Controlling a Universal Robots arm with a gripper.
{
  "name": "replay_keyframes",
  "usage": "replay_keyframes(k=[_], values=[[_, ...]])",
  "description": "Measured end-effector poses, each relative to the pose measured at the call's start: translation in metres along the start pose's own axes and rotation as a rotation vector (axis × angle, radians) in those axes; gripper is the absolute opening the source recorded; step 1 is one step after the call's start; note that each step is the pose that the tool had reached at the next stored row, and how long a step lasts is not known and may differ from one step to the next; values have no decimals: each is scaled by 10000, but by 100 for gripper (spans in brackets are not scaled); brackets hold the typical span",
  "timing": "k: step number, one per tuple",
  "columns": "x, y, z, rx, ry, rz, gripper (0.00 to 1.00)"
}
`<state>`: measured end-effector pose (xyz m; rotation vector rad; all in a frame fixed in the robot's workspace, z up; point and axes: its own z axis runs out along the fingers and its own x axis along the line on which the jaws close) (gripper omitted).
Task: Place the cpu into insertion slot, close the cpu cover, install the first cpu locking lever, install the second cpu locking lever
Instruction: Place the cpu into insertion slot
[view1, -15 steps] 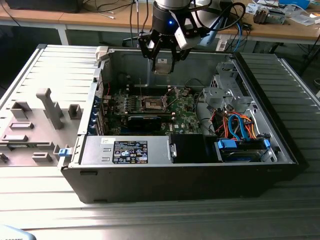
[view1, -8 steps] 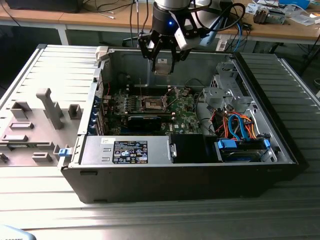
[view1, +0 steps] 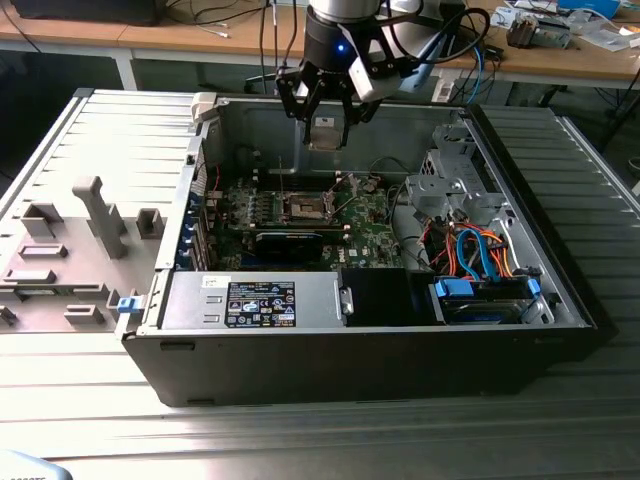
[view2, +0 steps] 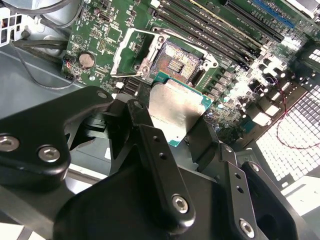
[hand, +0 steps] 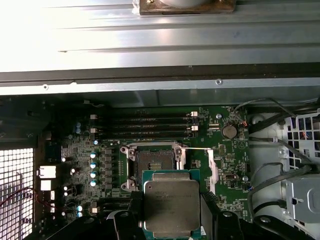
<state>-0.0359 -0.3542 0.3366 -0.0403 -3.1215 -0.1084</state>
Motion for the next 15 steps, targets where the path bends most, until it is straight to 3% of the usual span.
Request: replay_keyframes(k=[15], values=[[-1, -2, 29, -1, 0, 0, 54]])
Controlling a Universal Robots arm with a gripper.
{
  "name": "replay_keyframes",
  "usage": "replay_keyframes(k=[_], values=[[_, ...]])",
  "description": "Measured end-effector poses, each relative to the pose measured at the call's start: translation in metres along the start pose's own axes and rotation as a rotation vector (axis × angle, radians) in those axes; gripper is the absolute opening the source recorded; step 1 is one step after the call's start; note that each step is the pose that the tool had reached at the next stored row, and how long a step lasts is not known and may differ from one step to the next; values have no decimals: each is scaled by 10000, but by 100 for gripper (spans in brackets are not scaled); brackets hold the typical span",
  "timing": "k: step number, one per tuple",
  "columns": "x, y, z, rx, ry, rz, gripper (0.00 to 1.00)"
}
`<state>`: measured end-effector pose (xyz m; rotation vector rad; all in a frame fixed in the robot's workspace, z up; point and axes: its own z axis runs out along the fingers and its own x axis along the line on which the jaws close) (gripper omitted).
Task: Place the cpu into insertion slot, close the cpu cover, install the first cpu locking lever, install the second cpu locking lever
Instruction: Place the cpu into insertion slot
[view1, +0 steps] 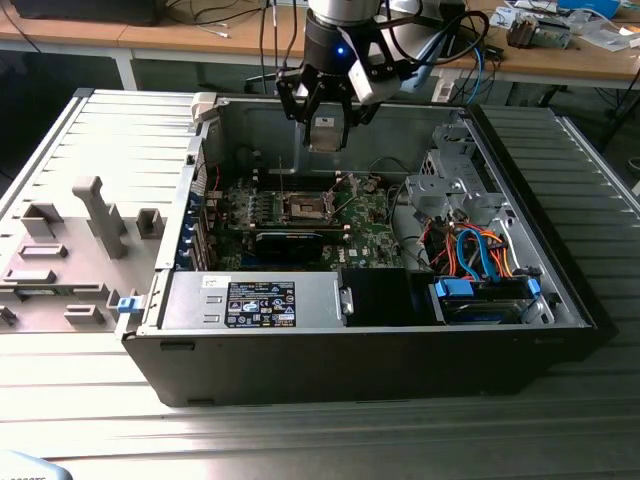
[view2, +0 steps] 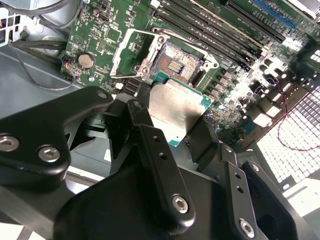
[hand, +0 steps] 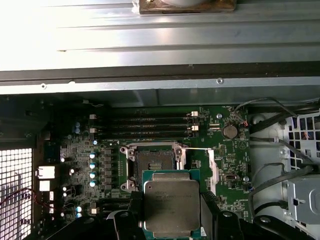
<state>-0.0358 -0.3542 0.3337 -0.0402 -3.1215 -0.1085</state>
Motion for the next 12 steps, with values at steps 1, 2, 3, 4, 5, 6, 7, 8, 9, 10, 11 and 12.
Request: replay_keyframes(k=[1, 2, 3, 4, 5, 6, 7, 8, 9, 10, 11, 12], values=[[0, 0, 2, 0, 0, 0, 54], [0, 0, 3, 1, 0, 0, 54], [0, 0, 5, 0, 0, 0, 54], [0, 0, 6, 0, 0, 0, 54], [0, -1, 9, 0, -1, 0, 54], [0, -1, 10, 0, 0, 0, 54], [0, -1, 13, -1, 0, 0, 54], [0, -1, 16, -1, 0, 0, 54], [0, -1, 18, 0, 0, 0, 54], [0, -2, 20, 1, 0, 0, 54], [0, -2, 23, 1, 0, 0, 54], [-1, -2, 26, 1, 0, 0, 54]])
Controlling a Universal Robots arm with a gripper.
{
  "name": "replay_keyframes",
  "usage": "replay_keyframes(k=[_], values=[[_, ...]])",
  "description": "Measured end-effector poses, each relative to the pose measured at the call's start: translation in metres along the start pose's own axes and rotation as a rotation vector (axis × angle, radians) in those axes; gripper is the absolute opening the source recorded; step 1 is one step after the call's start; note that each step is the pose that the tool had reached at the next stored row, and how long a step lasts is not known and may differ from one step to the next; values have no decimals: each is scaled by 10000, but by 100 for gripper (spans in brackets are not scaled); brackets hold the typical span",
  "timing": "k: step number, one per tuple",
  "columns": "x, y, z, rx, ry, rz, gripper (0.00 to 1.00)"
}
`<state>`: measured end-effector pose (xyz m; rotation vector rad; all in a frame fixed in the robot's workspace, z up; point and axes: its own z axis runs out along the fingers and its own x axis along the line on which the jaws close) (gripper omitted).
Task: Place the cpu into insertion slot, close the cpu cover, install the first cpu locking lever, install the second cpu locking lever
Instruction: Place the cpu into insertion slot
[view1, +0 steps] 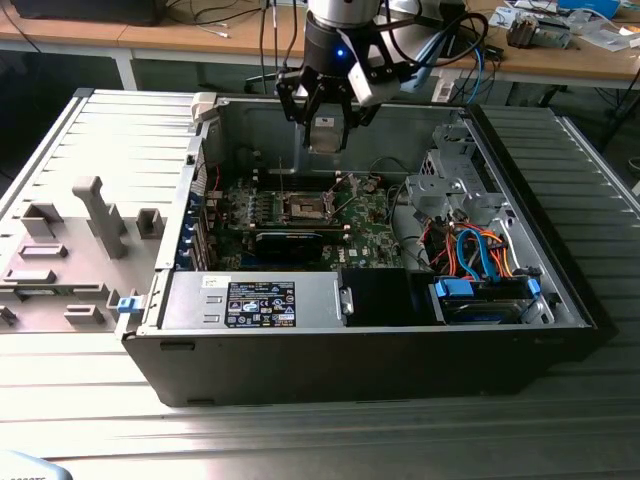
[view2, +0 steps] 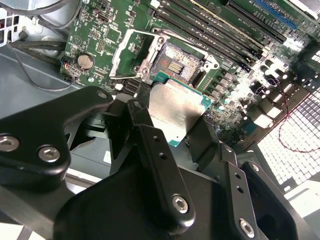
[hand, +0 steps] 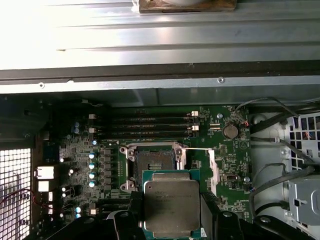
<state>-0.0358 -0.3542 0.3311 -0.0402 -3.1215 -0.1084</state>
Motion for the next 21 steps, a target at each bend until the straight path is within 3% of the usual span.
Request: replay_keyframes(k=[21], values=[[-1, -5, 67, 0, 0, 0, 54]])
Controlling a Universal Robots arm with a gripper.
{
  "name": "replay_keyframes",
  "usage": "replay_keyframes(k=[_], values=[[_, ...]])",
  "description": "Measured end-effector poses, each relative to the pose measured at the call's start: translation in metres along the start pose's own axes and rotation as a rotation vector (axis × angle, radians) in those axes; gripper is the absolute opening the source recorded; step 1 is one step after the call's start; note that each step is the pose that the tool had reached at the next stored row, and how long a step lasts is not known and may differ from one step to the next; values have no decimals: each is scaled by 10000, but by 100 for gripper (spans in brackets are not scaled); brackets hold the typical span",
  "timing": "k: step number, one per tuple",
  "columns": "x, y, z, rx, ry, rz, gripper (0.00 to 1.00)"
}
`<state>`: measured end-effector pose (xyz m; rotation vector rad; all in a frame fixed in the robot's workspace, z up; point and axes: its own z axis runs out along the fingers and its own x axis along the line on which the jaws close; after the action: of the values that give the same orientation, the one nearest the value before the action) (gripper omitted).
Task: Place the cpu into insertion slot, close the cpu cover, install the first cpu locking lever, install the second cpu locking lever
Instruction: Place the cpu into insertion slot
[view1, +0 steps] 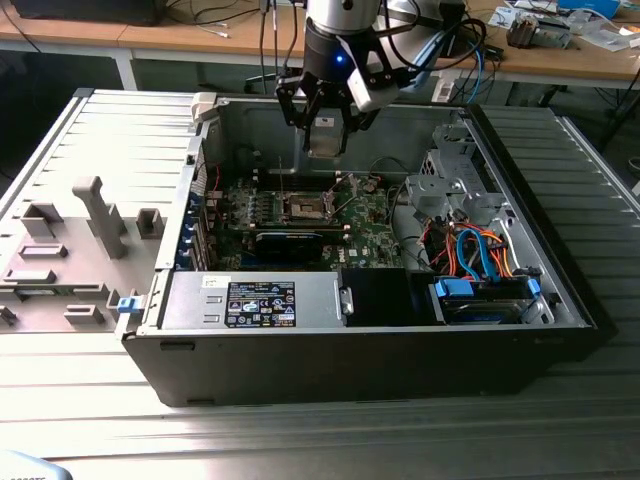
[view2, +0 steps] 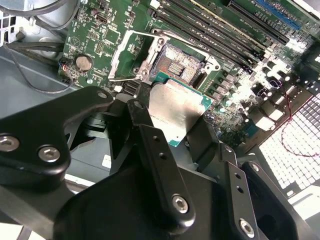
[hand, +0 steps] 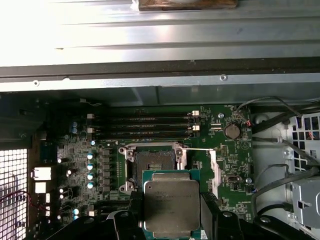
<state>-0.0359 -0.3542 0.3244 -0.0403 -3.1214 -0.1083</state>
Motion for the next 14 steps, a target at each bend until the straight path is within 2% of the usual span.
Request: replay_keyframes(k=[14], values=[[-1, -3, 40, 0, -1, 0, 54]])
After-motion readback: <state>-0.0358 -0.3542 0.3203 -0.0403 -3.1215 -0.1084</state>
